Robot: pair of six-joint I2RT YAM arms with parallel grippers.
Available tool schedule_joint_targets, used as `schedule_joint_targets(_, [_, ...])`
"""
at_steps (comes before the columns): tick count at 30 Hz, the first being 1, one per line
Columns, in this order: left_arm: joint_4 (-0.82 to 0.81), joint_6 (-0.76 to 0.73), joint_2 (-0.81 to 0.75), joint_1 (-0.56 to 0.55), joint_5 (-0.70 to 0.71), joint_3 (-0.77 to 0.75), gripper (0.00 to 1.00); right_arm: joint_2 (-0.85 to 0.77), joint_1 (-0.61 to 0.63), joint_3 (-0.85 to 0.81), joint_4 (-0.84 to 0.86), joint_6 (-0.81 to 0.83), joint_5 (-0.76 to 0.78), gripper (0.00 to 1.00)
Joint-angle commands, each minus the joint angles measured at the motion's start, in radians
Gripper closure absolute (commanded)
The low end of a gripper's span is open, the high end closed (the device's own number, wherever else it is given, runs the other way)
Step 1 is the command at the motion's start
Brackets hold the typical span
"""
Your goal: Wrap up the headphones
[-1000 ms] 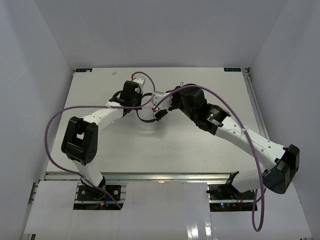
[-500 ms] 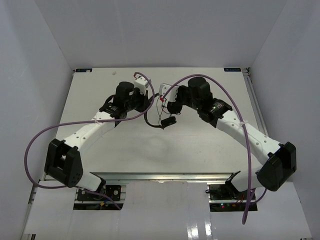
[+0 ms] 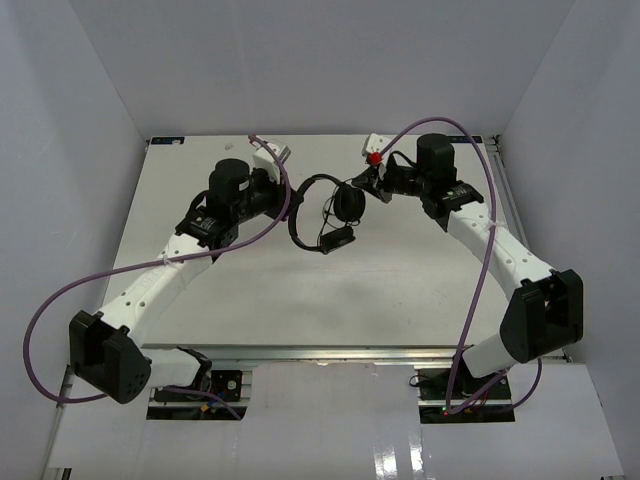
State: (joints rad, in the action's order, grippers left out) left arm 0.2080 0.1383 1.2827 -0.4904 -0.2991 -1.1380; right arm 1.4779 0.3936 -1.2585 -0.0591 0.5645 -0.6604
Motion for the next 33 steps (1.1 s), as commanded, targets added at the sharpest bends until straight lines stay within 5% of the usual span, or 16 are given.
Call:
schedule_joint_targets(1, [0.022,0.06,-0.038,-0.003,-0.058,-0.156,1.0,0.05,0.009,0.06,0.279,-0.316,-0.375,0.92])
schedule_joint_targets(9, [0.179,0.112,0.021,-0.008,0.023,-0.384,1.0,0.152,0.039,0.048,0.613,-0.62,-0.469,0.88])
schedule_joint_targets(14, [0.238,0.132,0.044,-0.008,0.033,-0.466,1.0,0.19,0.045,0.004,0.653,-0.648,-0.464,0.72])
schedule_joint_targets(17, [0.261,0.144,0.067,-0.008,0.026,-0.502,1.0,0.213,0.047,-0.018,0.665,-0.654,-0.453,0.55])
schedule_joint_targets(19, [0.263,0.151,0.077,-0.008,0.025,-0.521,1.0,0.23,0.047,-0.038,0.664,-0.658,-0.45,0.53])
schedule_joint_targets(23, [0.264,0.179,0.092,-0.008,0.052,-0.555,1.0,0.263,0.051,-0.037,0.745,-0.757,-0.478,0.55])
schedule_joint_targets(29, [0.251,0.264,0.127,-0.006,0.207,-0.658,1.0,0.303,0.082,0.175,1.192,-1.065,-0.508,0.58])
schedule_joint_targets(33, [0.265,0.347,0.17,0.019,0.365,-0.746,1.0,0.348,0.085,0.243,1.497,-1.326,-0.52,0.81])
